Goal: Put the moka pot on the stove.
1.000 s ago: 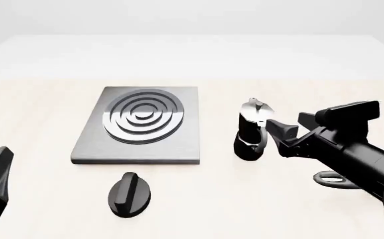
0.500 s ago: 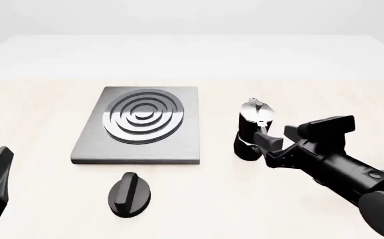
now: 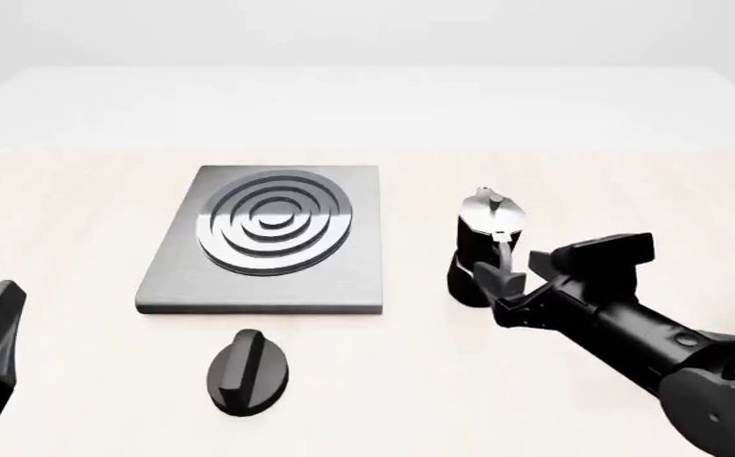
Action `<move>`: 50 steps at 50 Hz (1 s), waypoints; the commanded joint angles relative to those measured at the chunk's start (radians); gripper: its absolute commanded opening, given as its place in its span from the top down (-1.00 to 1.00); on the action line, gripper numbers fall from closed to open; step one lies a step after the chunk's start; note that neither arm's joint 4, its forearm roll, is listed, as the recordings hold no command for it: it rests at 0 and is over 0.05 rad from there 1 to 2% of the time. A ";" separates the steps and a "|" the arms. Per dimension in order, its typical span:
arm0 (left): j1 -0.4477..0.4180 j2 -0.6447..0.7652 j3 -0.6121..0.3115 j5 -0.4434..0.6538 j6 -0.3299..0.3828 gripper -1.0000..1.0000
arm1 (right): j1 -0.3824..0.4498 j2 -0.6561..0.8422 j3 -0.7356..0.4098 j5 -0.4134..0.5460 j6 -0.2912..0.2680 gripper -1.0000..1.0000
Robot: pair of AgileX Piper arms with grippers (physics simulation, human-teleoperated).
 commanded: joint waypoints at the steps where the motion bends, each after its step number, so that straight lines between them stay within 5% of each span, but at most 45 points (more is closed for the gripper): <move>1: 0.000 0.000 0.000 0.000 0.000 -1.00 | 0.005 0.051 -0.004 -0.040 0.009 -1.00; 29: 0.000 0.000 0.000 0.000 0.000 -1.00 | 0.014 0.163 -0.006 -0.137 0.034 -1.00; 30: 0.000 0.000 0.000 0.000 0.000 -1.00 | 0.014 0.163 -0.005 -0.139 0.034 1.00; 50: 0.000 0.000 0.000 0.000 0.000 -1.00 | 0.016 0.115 -0.001 -0.104 0.026 1.00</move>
